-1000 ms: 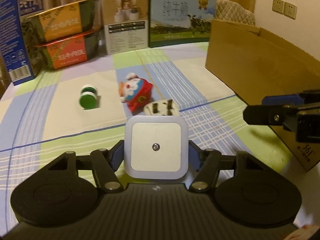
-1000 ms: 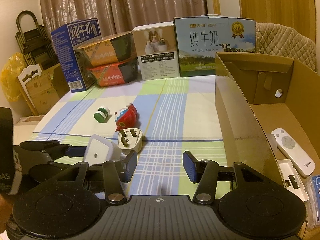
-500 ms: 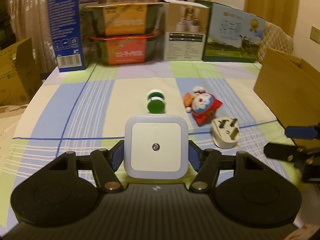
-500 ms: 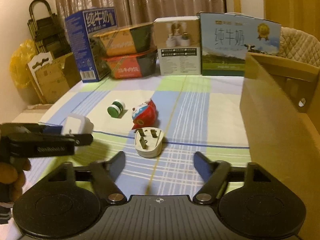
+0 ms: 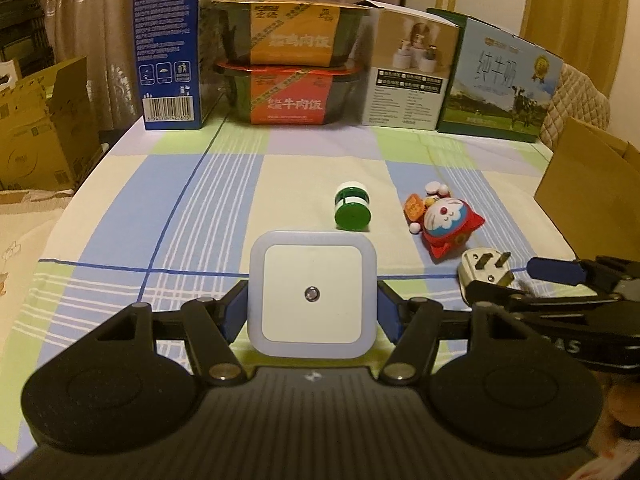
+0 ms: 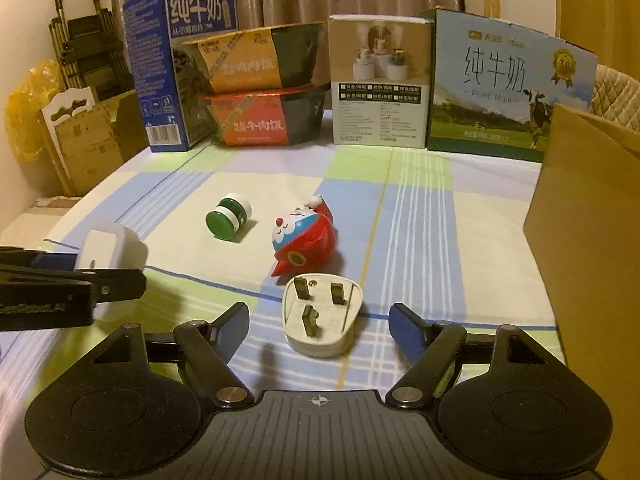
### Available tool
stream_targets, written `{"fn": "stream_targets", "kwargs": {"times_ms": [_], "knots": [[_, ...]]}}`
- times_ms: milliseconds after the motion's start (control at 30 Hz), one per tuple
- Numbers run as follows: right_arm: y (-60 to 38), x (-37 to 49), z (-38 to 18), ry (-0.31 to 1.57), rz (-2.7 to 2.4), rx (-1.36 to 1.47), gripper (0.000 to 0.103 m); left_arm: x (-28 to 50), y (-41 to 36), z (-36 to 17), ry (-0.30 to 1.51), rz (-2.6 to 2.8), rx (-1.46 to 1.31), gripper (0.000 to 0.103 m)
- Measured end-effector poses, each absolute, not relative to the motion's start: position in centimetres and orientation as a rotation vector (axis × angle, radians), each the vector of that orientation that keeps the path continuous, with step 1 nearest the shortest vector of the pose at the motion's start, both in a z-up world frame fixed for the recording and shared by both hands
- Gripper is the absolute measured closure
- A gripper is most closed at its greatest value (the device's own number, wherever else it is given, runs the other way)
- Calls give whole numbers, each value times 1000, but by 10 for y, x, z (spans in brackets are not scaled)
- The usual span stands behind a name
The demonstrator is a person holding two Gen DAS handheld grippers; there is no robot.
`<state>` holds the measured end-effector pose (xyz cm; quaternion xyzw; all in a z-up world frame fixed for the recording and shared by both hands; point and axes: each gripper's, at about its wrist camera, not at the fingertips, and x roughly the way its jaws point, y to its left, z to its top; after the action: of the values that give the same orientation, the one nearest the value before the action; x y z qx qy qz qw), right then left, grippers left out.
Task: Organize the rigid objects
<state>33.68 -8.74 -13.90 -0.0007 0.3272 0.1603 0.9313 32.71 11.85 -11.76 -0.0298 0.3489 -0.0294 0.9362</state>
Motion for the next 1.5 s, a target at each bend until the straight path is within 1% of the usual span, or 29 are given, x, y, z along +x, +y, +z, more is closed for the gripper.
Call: {"fn": "stream_targets", "kwargs": {"times_ms": [233, 300, 367, 500, 533, 733, 1033, 1500], "knots": [[-78, 351, -149, 679, 301, -17, 29, 329, 115, -118, 715, -70, -66, 42], [-76, 353, -151, 685, 297, -22, 31, 330, 115, -118, 716, -73, -68, 42], [-75, 354, -152, 680, 290, -32, 44, 330, 115, -119, 718, -75, -66, 42], [-75, 355, -152, 685, 281, -32, 52, 331, 113, -118, 720, -80, -60, 42], [-76, 356, -152, 690, 286, -29, 58, 331, 113, -118, 719, -81, -60, 42], [-83, 345, -144, 681, 302, -35, 58, 328, 106, -118, 726, -99, -40, 42], [-112, 307, -115, 656, 296, -16, 59, 310, 93, -109, 721, -130, -46, 42], [-150, 218, -66, 615, 291, -7, 59, 233, 53, -63, 687, -131, 4, 42]]}}
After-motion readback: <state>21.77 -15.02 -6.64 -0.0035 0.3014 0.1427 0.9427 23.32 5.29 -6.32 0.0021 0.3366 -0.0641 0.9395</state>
